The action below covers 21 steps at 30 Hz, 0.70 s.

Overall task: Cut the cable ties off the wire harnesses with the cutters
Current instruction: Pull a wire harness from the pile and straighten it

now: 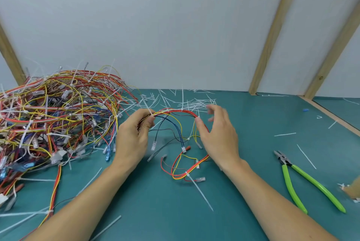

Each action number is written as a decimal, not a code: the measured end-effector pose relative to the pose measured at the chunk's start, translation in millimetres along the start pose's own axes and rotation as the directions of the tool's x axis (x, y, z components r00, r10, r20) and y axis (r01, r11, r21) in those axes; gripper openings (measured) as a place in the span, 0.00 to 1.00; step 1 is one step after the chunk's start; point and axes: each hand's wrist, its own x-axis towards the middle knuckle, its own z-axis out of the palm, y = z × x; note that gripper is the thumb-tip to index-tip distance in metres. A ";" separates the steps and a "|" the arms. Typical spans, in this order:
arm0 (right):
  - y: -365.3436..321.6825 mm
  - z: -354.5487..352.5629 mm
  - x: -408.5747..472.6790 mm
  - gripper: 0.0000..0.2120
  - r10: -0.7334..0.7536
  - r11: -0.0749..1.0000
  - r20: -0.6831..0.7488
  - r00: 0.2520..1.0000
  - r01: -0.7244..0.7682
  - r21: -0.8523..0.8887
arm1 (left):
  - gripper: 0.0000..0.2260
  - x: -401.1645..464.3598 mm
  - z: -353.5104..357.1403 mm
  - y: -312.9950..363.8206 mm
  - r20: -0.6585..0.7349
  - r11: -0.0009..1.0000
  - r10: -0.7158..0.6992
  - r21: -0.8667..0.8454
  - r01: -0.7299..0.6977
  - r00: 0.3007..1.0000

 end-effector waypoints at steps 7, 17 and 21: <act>-4.8 0.6 -0.9 0.15 -0.126 0.992 -0.117 0.985 0.124 -0.025 | 0.06 -0.8 -1.1 4.8 0.035 0.995 0.076 0.062 -0.078 0.997; -9.6 -8.8 1.2 0.31 -0.099 0.967 -0.282 0.954 0.159 0.200 | 0.08 1.1 -2.6 4.5 -0.007 0.896 0.299 0.346 -0.278 0.954; -16.3 -5.0 -2.9 0.21 -0.401 0.909 -0.246 0.882 0.416 0.011 | 0.06 -0.2 0.5 10.4 0.070 0.858 0.382 0.344 -0.382 0.921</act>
